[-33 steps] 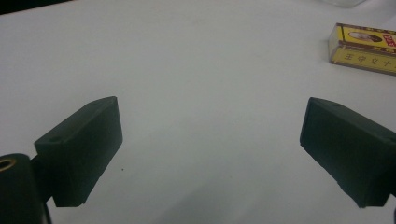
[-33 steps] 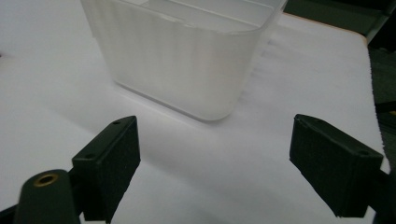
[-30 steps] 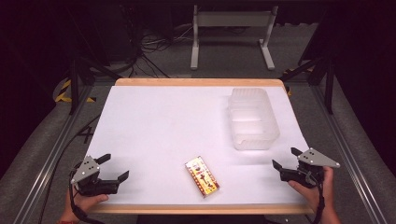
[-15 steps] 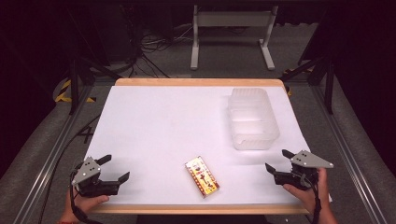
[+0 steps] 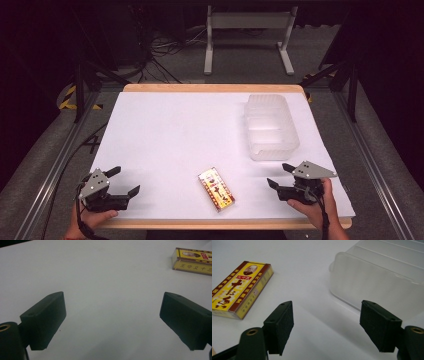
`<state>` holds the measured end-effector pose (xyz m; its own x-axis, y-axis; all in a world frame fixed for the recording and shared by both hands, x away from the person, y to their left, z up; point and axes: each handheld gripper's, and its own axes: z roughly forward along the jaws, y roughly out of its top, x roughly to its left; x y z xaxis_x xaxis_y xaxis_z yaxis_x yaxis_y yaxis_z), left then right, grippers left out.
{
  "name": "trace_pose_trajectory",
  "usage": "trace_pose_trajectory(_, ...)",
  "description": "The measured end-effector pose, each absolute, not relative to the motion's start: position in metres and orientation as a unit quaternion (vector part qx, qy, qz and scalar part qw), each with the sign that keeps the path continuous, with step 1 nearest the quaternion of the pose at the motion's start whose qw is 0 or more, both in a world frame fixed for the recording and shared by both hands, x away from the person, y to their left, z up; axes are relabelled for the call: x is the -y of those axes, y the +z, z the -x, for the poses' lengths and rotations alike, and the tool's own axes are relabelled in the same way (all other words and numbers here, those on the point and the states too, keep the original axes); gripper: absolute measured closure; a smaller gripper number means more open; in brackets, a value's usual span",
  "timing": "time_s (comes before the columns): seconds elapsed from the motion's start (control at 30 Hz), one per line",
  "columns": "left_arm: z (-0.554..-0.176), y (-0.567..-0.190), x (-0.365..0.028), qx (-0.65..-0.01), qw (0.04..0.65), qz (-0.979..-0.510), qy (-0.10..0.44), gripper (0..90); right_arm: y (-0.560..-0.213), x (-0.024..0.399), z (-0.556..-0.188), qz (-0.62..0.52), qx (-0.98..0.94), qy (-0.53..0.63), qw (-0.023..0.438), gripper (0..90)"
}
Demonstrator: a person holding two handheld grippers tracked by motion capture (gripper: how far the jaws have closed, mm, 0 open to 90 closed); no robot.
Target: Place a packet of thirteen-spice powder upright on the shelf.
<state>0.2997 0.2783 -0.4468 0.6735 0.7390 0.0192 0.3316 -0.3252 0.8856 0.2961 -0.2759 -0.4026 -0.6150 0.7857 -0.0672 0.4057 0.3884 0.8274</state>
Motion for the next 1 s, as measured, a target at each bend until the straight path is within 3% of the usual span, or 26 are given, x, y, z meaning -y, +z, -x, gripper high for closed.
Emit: trace_pose_trajectory(1.0, -0.300, -0.448, -0.276, -0.334, 0.463, -0.793, 0.212, 7.4, -0.398, 0.147, -0.322, -0.311, -0.860, 0.378, 0.147, 27.9)
